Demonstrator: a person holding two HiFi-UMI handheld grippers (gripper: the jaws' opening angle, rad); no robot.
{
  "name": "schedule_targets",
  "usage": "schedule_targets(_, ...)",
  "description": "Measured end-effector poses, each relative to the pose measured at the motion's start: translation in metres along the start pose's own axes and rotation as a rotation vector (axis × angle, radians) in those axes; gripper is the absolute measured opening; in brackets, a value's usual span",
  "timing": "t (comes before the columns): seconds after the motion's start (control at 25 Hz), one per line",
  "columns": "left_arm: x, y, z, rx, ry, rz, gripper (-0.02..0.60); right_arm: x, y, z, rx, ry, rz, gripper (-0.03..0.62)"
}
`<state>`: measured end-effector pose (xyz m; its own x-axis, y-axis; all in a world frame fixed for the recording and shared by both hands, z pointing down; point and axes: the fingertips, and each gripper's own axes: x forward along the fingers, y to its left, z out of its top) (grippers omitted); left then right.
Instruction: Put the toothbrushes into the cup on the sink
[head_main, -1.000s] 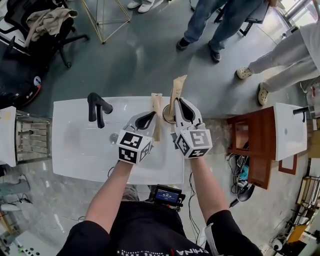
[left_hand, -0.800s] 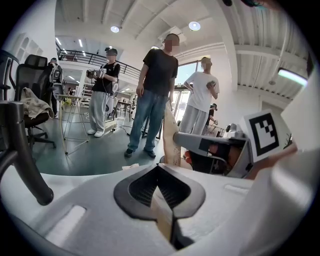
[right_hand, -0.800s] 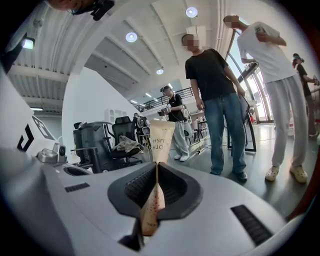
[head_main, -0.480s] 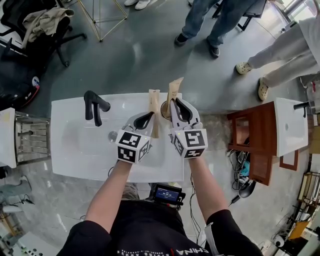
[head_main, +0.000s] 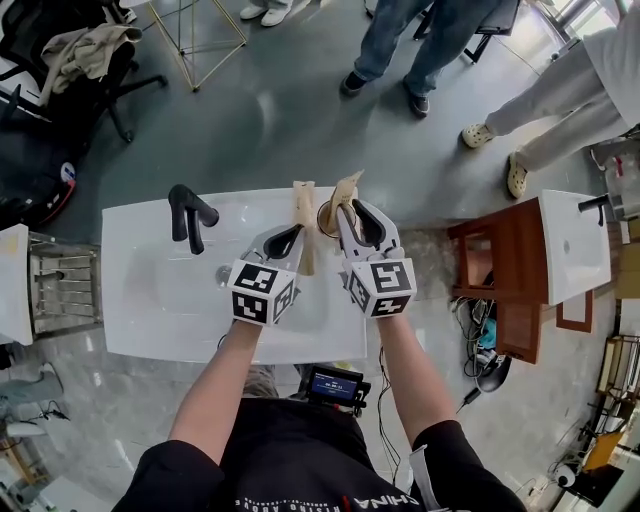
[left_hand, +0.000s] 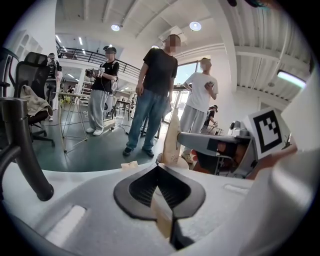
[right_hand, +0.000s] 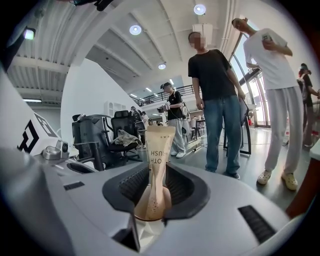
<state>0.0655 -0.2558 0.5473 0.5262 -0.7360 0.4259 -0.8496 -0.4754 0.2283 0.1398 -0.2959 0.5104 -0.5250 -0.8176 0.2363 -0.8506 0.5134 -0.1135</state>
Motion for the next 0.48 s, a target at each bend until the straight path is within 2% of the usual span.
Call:
schedule_targets(0.16,-0.008,-0.003,0.007,0.007,-0.016,-0.014,0.003,-0.016,-0.001,0.013,-0.007,-0.006,-0.036,0.106)
schedule_targets(0.32,-0.022,-0.003,0.016,0.017,-0.035,-0.024,0.002,-0.035,0.004,0.026,-0.017,0.015,-0.073,0.011)
schedule_targets(0.48,-0.037,0.002,0.021,0.021,-0.044,-0.031,0.003,-0.046,0.020,0.033,-0.018,0.056,-0.082,0.009)
